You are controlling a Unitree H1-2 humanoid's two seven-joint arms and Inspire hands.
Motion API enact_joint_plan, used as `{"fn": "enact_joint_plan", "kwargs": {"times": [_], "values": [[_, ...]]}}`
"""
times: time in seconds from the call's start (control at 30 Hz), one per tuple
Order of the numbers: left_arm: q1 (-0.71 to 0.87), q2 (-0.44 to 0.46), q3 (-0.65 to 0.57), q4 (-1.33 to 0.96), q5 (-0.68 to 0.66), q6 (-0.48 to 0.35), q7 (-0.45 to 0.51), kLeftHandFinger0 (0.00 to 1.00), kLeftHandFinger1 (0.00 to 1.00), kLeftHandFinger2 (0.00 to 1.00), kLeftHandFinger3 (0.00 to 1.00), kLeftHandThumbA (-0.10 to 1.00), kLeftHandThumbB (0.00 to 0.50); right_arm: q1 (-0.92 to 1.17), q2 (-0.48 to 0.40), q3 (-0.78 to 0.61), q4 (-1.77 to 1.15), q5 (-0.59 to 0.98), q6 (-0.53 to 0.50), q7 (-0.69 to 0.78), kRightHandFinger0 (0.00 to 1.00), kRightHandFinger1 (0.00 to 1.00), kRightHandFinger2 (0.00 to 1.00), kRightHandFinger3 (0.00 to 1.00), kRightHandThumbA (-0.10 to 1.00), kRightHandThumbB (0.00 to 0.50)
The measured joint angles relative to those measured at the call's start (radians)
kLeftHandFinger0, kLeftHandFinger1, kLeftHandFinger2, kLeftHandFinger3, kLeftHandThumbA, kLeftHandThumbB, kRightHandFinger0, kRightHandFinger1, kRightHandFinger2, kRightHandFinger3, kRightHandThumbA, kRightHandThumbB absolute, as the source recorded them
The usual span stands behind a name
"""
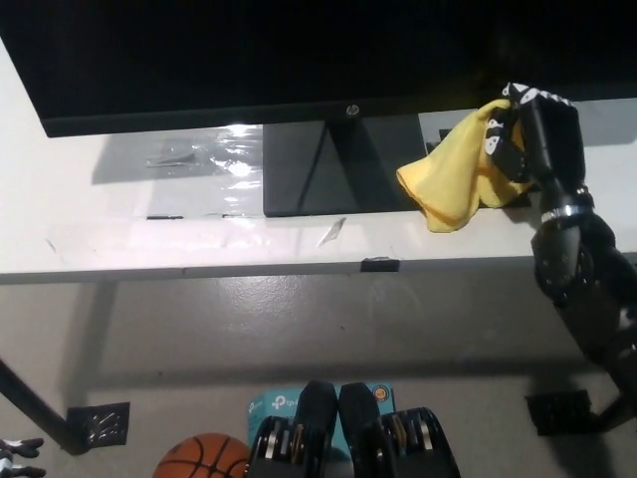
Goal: The robot uses its right hand to pick up the cloth kept in the middle of the desk and use it to wipe the monitor in the middle of the desk by swiping its screen twice
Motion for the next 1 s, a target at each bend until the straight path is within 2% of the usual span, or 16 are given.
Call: {"fn": "enact_joint_plan", "kwargs": {"times": [0.07, 0.17, 0.2, 0.23, 0.27, 0.3, 0.33, 0.37, 0.4, 0.43, 0.47, 0.6, 0.63, 0.83, 0.93, 1.0], "values": [[0.0, -0.001, 0.001, 0.0, 0.0, 0.0, 0.0, 0.45, 0.49, 0.67, 0.82, 0.46, 0.104, -0.013, 0.004, 0.01, 0.025, -0.004, 0.031, 0.026, 0.0, 0.15, 0.48, 0.26, -0.1, 0.111], [0.0, -0.002, 0.003, 0.0, 0.0, 0.0, 0.0, 0.44, 0.49, 0.67, 0.82, 0.47, 0.11, -0.014, 0.009, 0.023, 0.056, -0.005, 0.085, 0.085, 0.0, 0.21, 0.54, 0.32, -0.1, 0.089], [0.0, -0.002, 0.003, 0.0, 0.0, 0.0, 0.0, 0.44, 0.49, 0.66, 0.81, 0.46, 0.106, -0.012, 0.011, 0.025, 0.059, -0.004, 0.102, 0.107, 0.3, 0.5, 0.73, 0.61, -0.1, 0.08], [0.001, -0.003, 0.003, 0.0, 0.0, 0.0, 0.0, 0.44, 0.49, 0.66, 0.81, 0.46, 0.113, -0.011, 0.011, 0.027, 0.061, -0.003, 0.124, 0.133, 0.39, 0.59, 0.78, 0.71, -0.1, 0.024], [0.001, -0.003, 0.004, 0.0, 0.0, 0.0, 0.0, 0.44, 0.49, 0.66, 0.81, 0.46, 0.113, -0.01, 0.011, 0.029, 0.06, -0.003, 0.139, 0.155, 0.43, 0.59, 0.75, 0.73, -0.1, 0.036], [0.0, -0.003, 0.004, 0.0, 0.0, 0.0, 0.0, 0.43, 0.48, 0.64, 0.8, 0.46, 0.107, -0.01, 0.011, 0.03, 0.058, -0.003, 0.156, 0.176, 0.6, 0.69, 0.81, 1.0, 0.12, 0.088], [0.0, -0.004, 0.004, 0.001, 0.0, 0.0, 0.0, 0.43, 0.48, 0.64, 0.8, 0.46, 0.107, -0.008, 0.01, 0.033, 0.048, -0.003, 0.172, 0.199, 0.6, 0.67, 0.79, 1.0, 0.15, 0.087], [0.0, -0.004, 0.004, 0.001, 0.0, 0.0, 0.0, 0.42, 0.48, 0.65, 0.8, 0.46, 0.108, -0.005, 0.009, 0.034, 0.037, -0.003, 0.181, 0.213, 0.64, 0.74, 0.87, 1.0, 0.4, 0.154], [0.0, -0.005, 0.003, 0.002, 0.0, 0.0, 0.0, 0.42, 0.48, 0.66, 0.8, 0.47, 0.122, 0.002, 0.008, 0.036, 0.011, -0.003, 0.2, 0.241, 0.7, 0.88, 1.0, 1.0, 0.51, 0.18], [0.0, -0.006, 0.003, 0.003, 0.0, 0.001, 0.0, 0.42, 0.48, 0.67, 0.79, 0.47, 0.123, 0.01, 0.007, 0.037, -0.015, -0.003, 0.214, 0.263, 0.81, 1.0, 1.0, 1.0, 0.57, 0.208], [0.0, -0.006, 0.003, 0.004, 0.0, 0.001, 0.0, 0.42, 0.48, 0.67, 0.79, 0.48, 0.125, 0.018, 0.006, 0.04, -0.04, -0.002, 0.229, 0.286, 0.97, 1.0, 1.0, 1.0, 0.61, 0.229], [-0.002, -0.009, 0.003, 0.004, 0.0, 0.001, 0.0, 0.41, 0.47, 0.65, 0.79, 0.47, 0.123, 0.054, 0.001, 0.045, -0.149, -0.001, 0.288, 0.368, 1.0, 1.0, 1.0, 1.0, 0.69, 0.258], [-0.002, -0.01, 0.003, 0.004, 0.0, 0.001, 0.0, 0.42, 0.48, 0.65, 0.8, 0.49, 0.119, 0.067, -0.003, 0.045, -0.193, 0.0, 0.308, 0.393, 1.0, 1.0, 1.0, 1.0, 0.77, 0.294], [-0.001, -0.016, 0.003, 0.005, 0.0, 0.001, 0.0, 0.42, 0.47, 0.64, 0.78, 0.51, 0.14, 0.143, -0.019, 0.049, -0.421, 0.0, 0.408, 0.513, 1.0, 1.0, 1.0, 1.0, 0.94, 0.423], [-0.002, -0.017, 0.003, 0.006, 0.0, 0.001, 0.0, 0.4, 0.46, 0.66, 0.79, 0.51, 0.131, 0.176, -0.025, 0.05, -0.52, -0.001, 0.461, 0.585, 1.0, 1.0, 1.0, 1.0, 0.94, 0.41], [-0.002, -0.017, 0.003, 0.006, 0.0, 0.001, 0.0, 0.41, 0.48, 0.65, 0.79, 0.5, 0.131, 0.193, -0.031, 0.05, -0.585, 0.0, 0.497, 0.629, 1.0, 1.0, 1.0, 1.0, 0.89, 0.331]]}}
